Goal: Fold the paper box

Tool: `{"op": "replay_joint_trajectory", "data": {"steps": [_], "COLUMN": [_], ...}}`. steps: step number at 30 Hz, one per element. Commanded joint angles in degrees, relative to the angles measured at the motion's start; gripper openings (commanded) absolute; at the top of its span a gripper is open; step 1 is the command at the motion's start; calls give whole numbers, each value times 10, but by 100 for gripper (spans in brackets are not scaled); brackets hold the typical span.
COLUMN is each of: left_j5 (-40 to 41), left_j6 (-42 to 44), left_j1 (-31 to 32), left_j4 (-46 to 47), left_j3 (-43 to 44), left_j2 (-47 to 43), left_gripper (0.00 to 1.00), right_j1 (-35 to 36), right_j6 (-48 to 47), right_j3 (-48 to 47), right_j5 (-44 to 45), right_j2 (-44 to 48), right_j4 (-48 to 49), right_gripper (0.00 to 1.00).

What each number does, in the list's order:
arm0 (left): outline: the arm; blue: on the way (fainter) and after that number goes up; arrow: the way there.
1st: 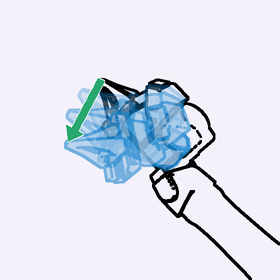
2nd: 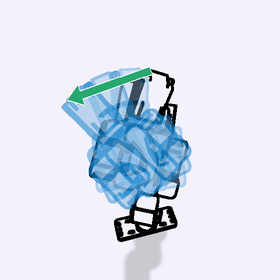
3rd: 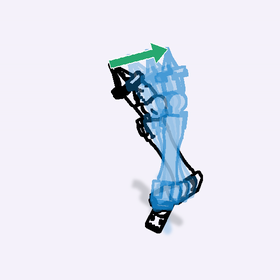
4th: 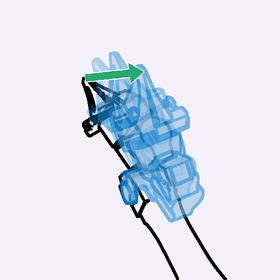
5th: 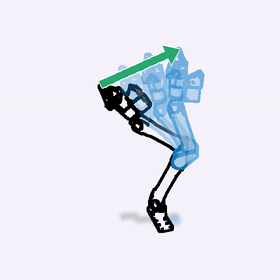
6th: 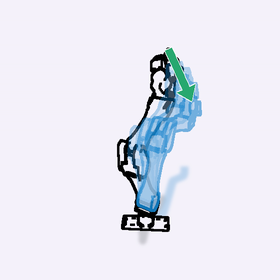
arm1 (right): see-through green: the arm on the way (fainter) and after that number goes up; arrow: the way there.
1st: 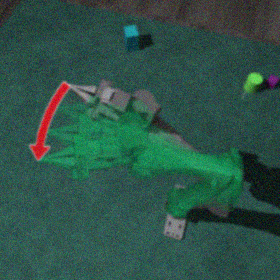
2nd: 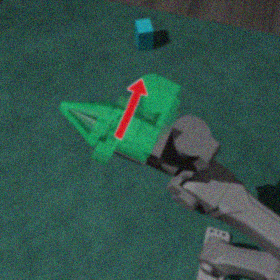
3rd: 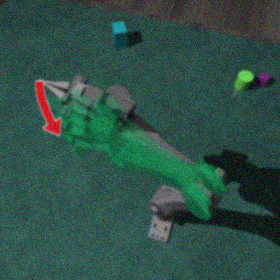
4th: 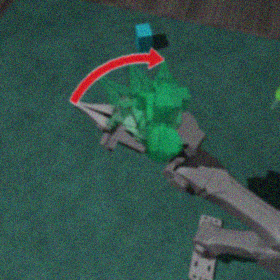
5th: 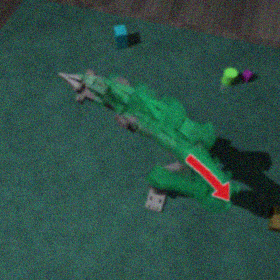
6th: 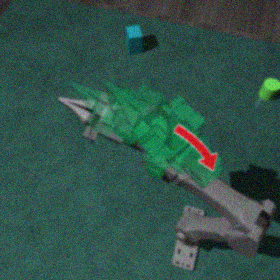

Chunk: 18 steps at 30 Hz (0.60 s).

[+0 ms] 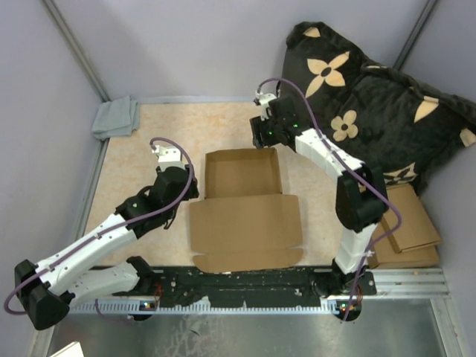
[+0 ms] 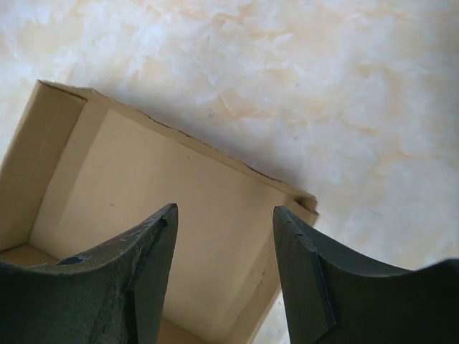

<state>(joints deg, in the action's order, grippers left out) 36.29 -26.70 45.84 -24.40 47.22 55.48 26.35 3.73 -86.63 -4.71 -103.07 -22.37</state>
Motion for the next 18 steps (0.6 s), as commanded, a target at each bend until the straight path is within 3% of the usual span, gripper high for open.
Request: {"op": "replay_joint_trajectory", "data": {"steps": [1, 8, 18], "left_j5": [-7, -13, -17], "left_j6": [-3, -3, -5], "left_j1": [-3, -3, -4], "left_j4": [6, 3, 3], "left_j3": [-13, -21, -30], "left_j2": [-20, -14, -12], "left_gripper": [60, 60, 59], "right_j1": [8, 55, 81], "right_j6": [-78, -182, -241], "right_j3": [-62, -60, -106], "right_j5": [-67, -32, -33], "right_j2": [-56, -101, -160], "right_j4": [-9, 26, 26], "right_gripper": [56, 56, 58]}}
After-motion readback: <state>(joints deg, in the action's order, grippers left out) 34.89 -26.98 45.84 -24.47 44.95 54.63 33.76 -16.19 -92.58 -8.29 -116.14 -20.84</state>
